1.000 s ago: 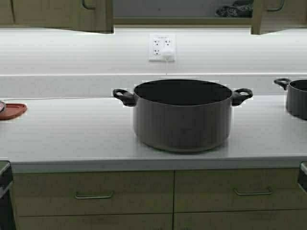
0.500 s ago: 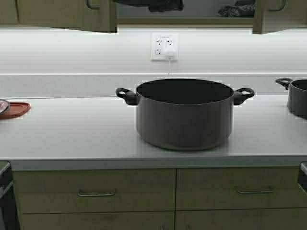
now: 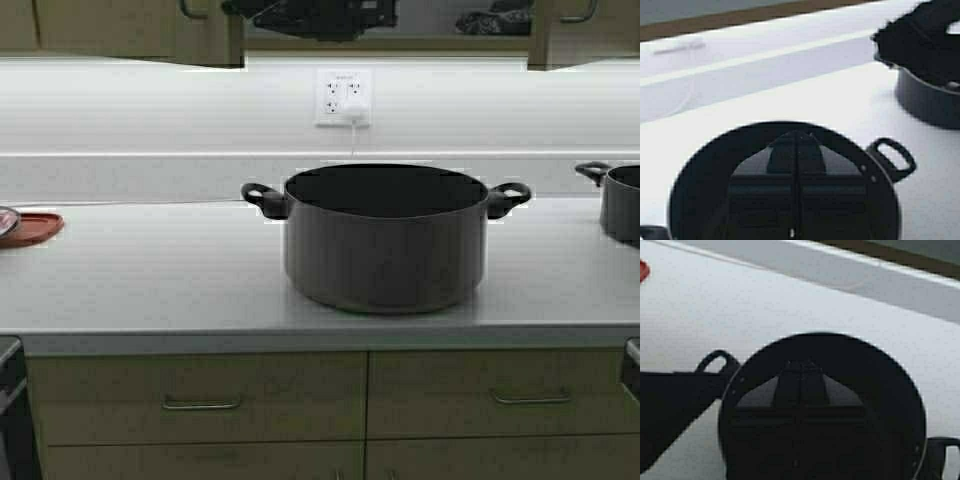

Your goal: Open the cabinet, put the pot inside, then close it

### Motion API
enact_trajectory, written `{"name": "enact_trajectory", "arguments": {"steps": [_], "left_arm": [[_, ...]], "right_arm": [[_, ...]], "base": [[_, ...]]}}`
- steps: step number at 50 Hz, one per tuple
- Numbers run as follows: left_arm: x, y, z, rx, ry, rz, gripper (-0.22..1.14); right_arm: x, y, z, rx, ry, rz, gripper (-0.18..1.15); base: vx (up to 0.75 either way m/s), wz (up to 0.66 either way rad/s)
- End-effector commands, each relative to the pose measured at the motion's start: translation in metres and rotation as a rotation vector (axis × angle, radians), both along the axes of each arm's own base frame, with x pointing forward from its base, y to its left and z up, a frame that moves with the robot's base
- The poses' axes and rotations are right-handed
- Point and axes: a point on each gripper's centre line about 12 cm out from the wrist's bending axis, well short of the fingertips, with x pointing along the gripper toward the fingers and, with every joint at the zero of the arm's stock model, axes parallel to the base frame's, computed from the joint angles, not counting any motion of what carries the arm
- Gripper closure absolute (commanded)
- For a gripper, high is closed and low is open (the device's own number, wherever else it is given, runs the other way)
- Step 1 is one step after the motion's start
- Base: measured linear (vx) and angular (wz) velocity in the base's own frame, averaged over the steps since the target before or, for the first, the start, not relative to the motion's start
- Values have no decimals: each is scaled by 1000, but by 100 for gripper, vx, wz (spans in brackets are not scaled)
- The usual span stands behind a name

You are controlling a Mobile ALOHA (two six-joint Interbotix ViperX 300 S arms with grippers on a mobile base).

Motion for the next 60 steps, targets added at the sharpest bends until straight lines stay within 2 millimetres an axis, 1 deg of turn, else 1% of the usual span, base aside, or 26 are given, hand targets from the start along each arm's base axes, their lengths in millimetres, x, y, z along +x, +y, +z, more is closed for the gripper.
{"name": "enact_trajectory", "arguments": {"steps": [1,4,8,13,17,21,26,28,31,35,39,42,44,47,49,52,55,56,60], "left_arm": [[11,20,13,-14,-24,46,89],[9,31,10,-6,-15,63,89],[5,43,7,4,-3,78,89],[-4,56,8,9,-1,91,89],[-12,62,12,12,-10,90,89],[-23,63,19,3,-21,72,89],[-41,59,26,-14,-27,37,88],[-48,58,27,-21,-27,26,88],[-59,54,26,-30,-30,6,83],[-77,49,22,-48,-20,-29,69],[-95,44,13,-60,-12,-70,47],[-105,43,3,-77,2,-86,31],[-112,44,-4,-98,14,-91,20],[-118,48,-16,-141,43,-79,6],[-122,54,-26,-175,63,-66,-1],[-127,62,-42,-222,86,-47,-6],[-133,70,-58,-279,101,-33,-6],[-135,72,-63,-300,104,-30,-6],[-143,80,-82,-390,118,-36,-6]], "right_arm": [[3,-20,9,9,-27,-50,91],[1,-32,9,9,-27,-78,91],[-6,-48,10,11,-29,-111,91],[-20,-60,14,14,-41,-131,91],[-29,-62,20,21,-60,-130,91],[-39,-62,28,33,-80,-124,91],[-50,-57,25,63,-63,-109,87],[-54,-55,22,84,-52,-109,82],[-61,-50,17,125,-24,-102,70],[-73,-43,11,214,26,-104,46],[-85,-38,4,317,68,-119,20],[-96,-36,-4,377,75,-129,4],[-104,-34,-10,414,62,-134,-1],[-116,-34,-24,470,37,-147,-2],[-126,-34,-35,505,15,-157,-2],[-137,-40,-53,565,-20,-188,-1],[-147,-49,-72,624,-38,-226,-1],[-152,-53,-81,653,-38,-241,-2],[-162,-58,-103,709,-2,-259,-1]], "base": [[1,0],[1,0],[1,0],[1,0],[1,-1],[1,-1],[0,0],[0,0],[0,0],[0,0],[0,0],[0,0],[0,0],[0,0],[0,0],[0,0],[0,0],[0,0],[0,0]]}}
